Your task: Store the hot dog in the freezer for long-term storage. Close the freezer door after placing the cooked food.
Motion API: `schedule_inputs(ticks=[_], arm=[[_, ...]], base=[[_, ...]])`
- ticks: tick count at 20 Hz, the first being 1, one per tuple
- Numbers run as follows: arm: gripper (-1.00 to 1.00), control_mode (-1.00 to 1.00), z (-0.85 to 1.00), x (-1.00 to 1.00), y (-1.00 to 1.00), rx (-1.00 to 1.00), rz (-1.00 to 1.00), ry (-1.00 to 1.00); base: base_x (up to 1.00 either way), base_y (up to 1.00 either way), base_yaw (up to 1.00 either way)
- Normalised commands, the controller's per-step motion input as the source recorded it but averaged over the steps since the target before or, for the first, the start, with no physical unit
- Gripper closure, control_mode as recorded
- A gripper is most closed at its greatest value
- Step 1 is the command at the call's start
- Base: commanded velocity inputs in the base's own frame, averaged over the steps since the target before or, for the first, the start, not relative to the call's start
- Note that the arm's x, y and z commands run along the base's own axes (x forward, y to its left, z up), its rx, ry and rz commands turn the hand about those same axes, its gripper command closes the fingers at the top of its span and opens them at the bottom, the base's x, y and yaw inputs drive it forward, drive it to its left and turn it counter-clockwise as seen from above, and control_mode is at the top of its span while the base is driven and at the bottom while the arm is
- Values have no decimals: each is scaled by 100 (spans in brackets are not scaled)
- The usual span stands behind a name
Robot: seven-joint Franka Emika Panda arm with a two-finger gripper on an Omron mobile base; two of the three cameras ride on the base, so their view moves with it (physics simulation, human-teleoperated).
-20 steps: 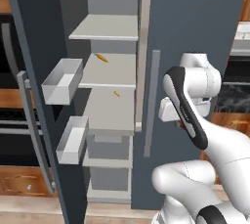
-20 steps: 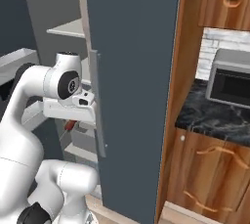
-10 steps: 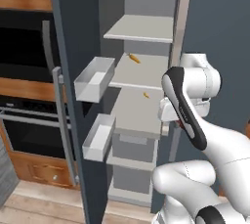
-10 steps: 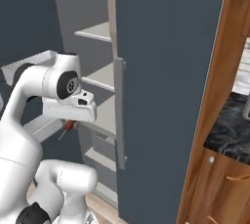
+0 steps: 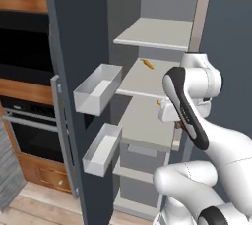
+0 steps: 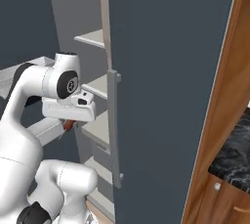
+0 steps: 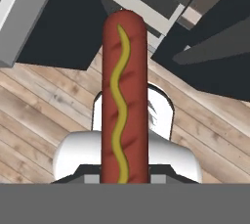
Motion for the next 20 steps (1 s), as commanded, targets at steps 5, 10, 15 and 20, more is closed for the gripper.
schedule_inputs(ticks=[5,10,15,20], arm=[[100,100,0,0,0,0,0,0],[100,100,0,0,0,0,0,0],[100,100,0,0,0,0,0,0],[100,100,0,0,0,0,0,0]], base=[[30,15,3],[23,41,0],[28,24,0],[32,2,0]])
